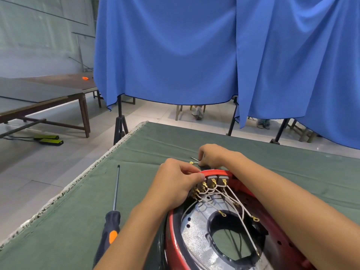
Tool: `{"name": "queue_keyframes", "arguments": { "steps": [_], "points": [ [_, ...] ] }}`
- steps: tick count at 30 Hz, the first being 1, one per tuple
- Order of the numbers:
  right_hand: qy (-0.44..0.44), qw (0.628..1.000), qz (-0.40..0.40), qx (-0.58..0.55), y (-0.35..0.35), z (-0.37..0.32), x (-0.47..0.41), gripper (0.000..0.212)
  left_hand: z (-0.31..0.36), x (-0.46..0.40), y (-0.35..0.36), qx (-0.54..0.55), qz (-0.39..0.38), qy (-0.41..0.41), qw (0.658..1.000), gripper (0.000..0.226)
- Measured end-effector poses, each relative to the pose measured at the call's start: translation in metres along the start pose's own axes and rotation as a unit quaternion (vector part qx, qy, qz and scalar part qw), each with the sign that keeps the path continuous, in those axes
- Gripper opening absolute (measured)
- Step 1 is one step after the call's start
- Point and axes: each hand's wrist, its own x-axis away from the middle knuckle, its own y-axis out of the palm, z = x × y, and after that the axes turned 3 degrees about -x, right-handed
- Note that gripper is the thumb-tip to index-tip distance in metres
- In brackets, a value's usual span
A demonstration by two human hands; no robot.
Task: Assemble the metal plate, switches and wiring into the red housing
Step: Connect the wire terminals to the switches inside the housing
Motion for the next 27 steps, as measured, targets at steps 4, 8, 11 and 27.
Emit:
{"name": "queue_keyframes", "arguments": {
  "steps": [4, 8, 11, 27],
  "points": [
    [0.017, 1.000, 0.001, -0.017, 0.002, 0.001, 0.003, 0.017, 0.001, 0.001, 0.001, 0.005, -0.001, -0.002, 1.000, 0.009],
    [0.048, 0.995, 0.081, -0.022, -0.006, 0.007, 0.015, 0.016, 0.002, 0.000, -0.001, 0.003, -0.009, -0.007, 1.000, 0.009],
    [0.046, 0.980, 0.171, -0.092, -0.022, 0.015, 0.034, 0.018, 0.005, 0.000, -0.001, -0.012, -0.024, -0.006, 1.000, 0.008],
    [0.014, 0.937, 0.315, -0.150, -0.013, 0.046, 0.205, 0.018, 0.014, 0.040, 0.005, -0.081, 0.057, -0.069, 0.993, 0.012]
  ]
}}
